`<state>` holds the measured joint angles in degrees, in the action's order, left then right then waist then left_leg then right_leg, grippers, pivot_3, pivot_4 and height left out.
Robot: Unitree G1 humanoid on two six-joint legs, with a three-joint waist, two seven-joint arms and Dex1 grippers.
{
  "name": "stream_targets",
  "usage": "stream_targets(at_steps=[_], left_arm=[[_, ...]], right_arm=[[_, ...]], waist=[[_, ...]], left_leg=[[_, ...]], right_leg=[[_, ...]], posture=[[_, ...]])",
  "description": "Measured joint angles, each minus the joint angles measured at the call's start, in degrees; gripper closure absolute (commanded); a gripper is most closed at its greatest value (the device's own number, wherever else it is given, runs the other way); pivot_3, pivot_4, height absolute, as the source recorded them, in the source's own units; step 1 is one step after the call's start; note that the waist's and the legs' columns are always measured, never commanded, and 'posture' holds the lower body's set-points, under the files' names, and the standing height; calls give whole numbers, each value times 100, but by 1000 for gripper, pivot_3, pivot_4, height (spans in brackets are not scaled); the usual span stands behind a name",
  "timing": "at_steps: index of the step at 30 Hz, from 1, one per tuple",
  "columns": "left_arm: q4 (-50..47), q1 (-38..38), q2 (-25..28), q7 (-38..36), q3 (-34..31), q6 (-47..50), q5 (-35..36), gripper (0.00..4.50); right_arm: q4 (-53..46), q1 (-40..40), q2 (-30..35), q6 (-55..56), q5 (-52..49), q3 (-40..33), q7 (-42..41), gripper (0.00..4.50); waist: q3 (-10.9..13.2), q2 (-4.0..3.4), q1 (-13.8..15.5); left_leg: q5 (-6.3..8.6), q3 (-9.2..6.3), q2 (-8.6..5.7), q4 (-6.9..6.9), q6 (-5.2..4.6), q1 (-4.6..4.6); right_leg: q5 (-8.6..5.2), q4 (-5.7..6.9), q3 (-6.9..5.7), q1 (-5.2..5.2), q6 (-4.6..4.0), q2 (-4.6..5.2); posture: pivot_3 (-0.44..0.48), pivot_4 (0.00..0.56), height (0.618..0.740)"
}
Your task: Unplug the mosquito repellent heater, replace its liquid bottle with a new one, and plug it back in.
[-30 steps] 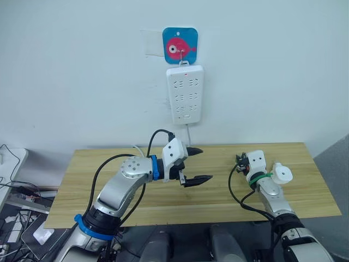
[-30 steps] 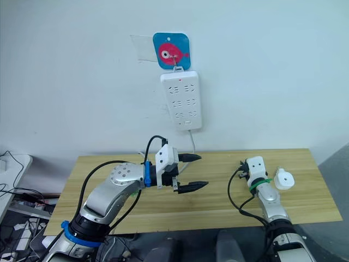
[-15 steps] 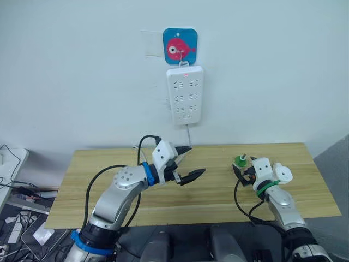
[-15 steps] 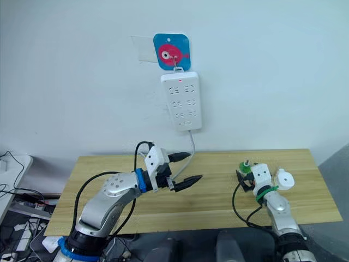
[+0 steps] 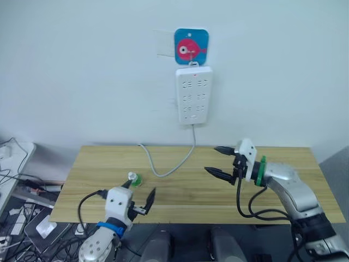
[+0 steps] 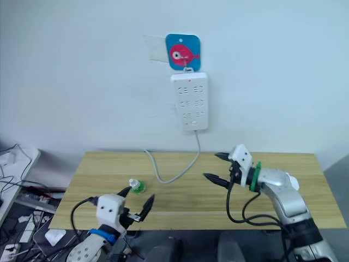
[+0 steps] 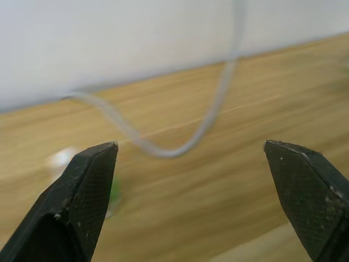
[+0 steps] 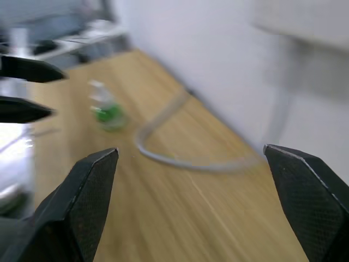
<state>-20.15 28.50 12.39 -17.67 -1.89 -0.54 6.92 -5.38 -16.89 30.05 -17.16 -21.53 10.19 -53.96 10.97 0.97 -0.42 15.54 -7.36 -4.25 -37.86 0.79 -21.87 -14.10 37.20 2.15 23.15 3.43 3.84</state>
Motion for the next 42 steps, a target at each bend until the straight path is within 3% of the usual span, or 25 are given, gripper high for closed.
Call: stream_targets(at_steps=[6, 14, 24, 32, 35, 40, 42], left_arm=[[1230, 47, -607, 492, -303, -1080, -69, 0], [3256, -1169, -695, 672, -517, -2310, -142, 0], [5522, -2626, -694, 675, -543, -3201, -142, 0], [6566, -3439, -535, 560, -663, -3596, -126, 0], [6701, -3487, -524, 549, -696, -3689, -124, 626], [6777, -3448, -466, 541, -752, -3816, -124, 2166], [6720, -3348, -465, 524, -748, -3866, -130, 2297]], right_arm=[[167, -866, -10, -211, -17, 608, -1187, 45], [203, -1202, -198, -703, -145, 747, -1592, 45], [-1021, -691, 284, -1480, -374, 616, -1320, 45], [-866, 130, 122, -764, 60, 843, -1068, 45], [-532, 272, 7, -348, 263, 942, -1068, 0], [-337, 289, -14, -63, 326, 897, -1066, 0], [-358, 284, -49, -90, 269, 854, -1015, 0]], waist=[[108, 37, 131], [249, 40, 202], [297, 41, 191], [299, 42, 132], [299, 42, 107], [298, 42, 40], [298, 41, 33]], left_leg=[[3, 7, -12, 0, -4, -14], [6, -13, -12, 0, 1, -27], [8, -25, -12, -1, 10, -105], [8, -10, -12, -4, 10, -98], [7, -10, -12, -5, 10, -97], [7, -11, -12, -5, 11, -97], [7, -11, -12, -4, 11, -97]], right_leg=[[5, -17, -11, 3, 5, 23], [9, -15, -21, 14, -1, 24], [13, 3, -24, 92, -4, 28], [15, 4, -34, 92, 0, 26], [16, 4, -35, 92, 1, 25], [17, 4, -35, 91, 4, 25], [17, 4, -34, 91, 3, 25]], posture=[[107, 258, 740], [113, 291, 740], [60, 292, 740], [17, 281, 740], [11, 276, 740], [13, 271, 740], [17, 266, 740]])
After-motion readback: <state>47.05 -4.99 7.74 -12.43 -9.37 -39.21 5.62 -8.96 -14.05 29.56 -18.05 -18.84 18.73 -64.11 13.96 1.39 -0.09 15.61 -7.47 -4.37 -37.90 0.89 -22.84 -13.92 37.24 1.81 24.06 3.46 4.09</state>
